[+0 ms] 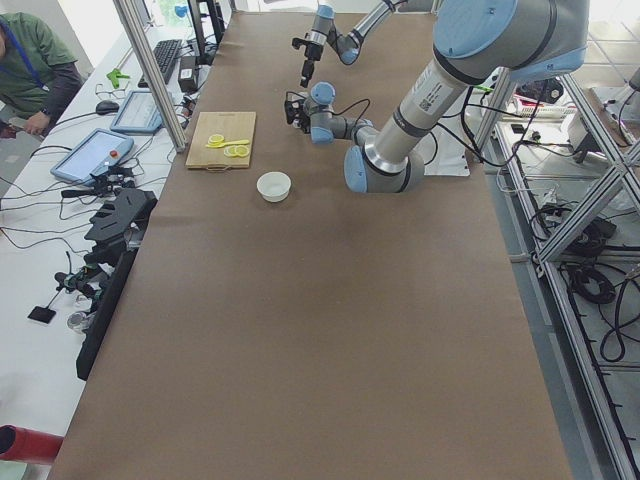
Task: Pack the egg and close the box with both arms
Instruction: 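Reach the right gripper to the open lid of the egg box, then grasp the lid edge with the right gripper while the left gripper steadies the box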
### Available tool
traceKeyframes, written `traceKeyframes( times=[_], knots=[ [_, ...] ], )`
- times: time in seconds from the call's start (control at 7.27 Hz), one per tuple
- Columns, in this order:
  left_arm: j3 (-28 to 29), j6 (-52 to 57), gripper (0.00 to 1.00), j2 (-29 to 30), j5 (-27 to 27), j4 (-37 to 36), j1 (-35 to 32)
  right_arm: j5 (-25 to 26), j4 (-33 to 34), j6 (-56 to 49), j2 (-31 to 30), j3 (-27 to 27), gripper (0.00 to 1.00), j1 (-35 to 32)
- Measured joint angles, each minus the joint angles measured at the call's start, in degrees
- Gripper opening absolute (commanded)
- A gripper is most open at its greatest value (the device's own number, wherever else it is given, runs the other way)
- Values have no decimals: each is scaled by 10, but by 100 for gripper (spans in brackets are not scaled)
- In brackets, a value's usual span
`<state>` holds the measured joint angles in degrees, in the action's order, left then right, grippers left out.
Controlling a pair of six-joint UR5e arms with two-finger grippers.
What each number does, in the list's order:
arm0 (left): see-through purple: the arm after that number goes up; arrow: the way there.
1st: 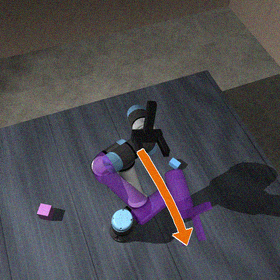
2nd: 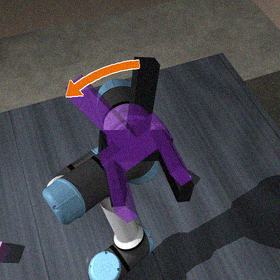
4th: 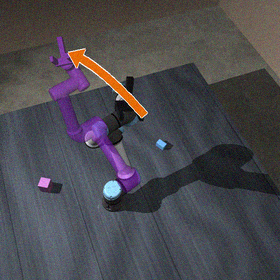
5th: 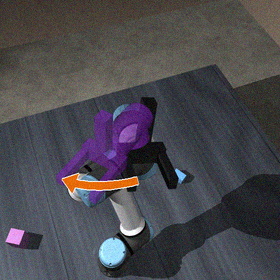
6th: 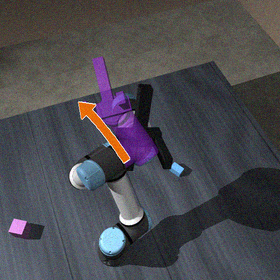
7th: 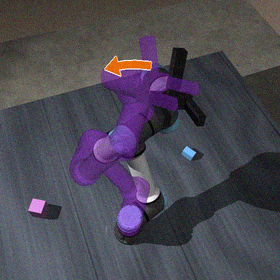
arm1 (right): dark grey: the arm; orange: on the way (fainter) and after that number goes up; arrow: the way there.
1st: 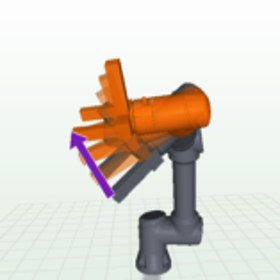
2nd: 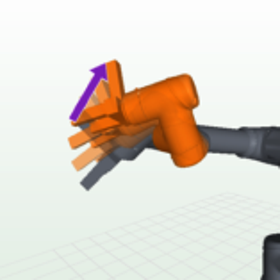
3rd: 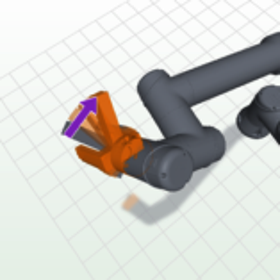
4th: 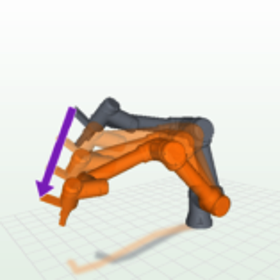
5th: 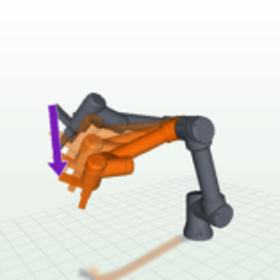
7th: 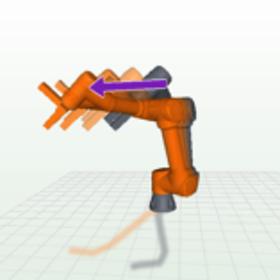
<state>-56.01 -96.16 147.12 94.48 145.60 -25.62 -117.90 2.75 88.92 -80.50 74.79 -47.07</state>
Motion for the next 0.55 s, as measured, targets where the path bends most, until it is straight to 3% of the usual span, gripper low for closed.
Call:
traceKeyframes(
  times=[0.55],
  knots=[
    [-1,0,0,-1,0,0,0,17,-21,11,12,-23,45,13]
  ],
)
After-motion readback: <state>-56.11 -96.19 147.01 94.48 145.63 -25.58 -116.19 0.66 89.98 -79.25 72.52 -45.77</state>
